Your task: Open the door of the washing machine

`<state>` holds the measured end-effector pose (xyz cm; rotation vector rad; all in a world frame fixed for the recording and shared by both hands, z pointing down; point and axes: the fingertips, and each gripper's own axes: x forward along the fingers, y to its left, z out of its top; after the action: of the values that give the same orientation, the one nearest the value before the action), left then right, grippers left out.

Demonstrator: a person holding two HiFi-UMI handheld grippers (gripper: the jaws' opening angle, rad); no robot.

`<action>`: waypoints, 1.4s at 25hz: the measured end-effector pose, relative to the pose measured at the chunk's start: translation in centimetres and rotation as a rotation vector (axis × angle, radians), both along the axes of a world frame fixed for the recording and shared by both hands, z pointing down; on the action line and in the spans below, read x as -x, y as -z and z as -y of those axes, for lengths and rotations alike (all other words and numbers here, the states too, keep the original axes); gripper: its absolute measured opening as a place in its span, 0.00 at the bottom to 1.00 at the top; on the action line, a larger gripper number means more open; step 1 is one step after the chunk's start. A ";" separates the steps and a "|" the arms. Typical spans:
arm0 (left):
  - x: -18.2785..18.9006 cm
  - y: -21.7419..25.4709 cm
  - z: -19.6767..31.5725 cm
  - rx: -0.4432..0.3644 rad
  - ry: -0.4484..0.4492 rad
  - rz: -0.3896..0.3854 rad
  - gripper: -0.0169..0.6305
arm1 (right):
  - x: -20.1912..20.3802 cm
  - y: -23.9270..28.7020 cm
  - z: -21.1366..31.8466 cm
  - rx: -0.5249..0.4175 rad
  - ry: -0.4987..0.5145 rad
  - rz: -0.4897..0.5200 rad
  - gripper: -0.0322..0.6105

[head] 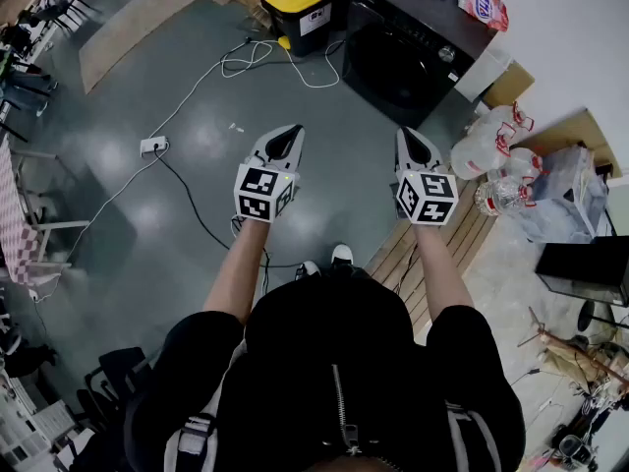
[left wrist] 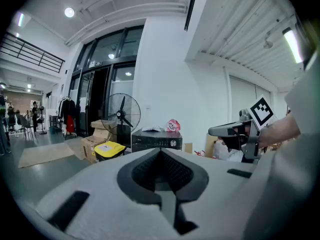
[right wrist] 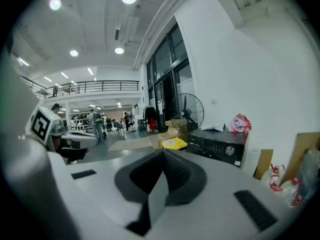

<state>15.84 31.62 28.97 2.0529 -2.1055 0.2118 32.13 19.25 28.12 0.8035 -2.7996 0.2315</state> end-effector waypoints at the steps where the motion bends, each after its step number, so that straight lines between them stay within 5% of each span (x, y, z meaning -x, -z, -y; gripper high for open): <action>1: -0.3 0.1 0.3 -0.002 0.003 -0.002 0.03 | -0.2 0.1 0.2 0.004 0.017 0.007 0.05; 12: -3.0 -1.1 4.0 0.017 0.048 -0.012 0.03 | -1.5 -2.6 3.0 0.037 0.153 -0.066 0.06; 19: -1.8 -1.3 8.2 0.022 0.050 -0.008 0.03 | 0.5 -1.7 6.8 0.025 0.203 -0.015 0.06; 28: 6.1 -3.1 16.7 0.024 0.006 -0.021 0.03 | 9.5 -3.8 12.8 0.057 0.261 -0.085 0.06; 35: 15.5 -4.5 26.3 0.036 -0.065 -0.012 0.03 | 18.7 -4.5 21.7 0.024 0.181 -0.118 0.06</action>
<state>0.38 5.34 33.52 2.0984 -2.0148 0.2443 13.42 -2.46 32.63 0.5350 -2.7314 0.1804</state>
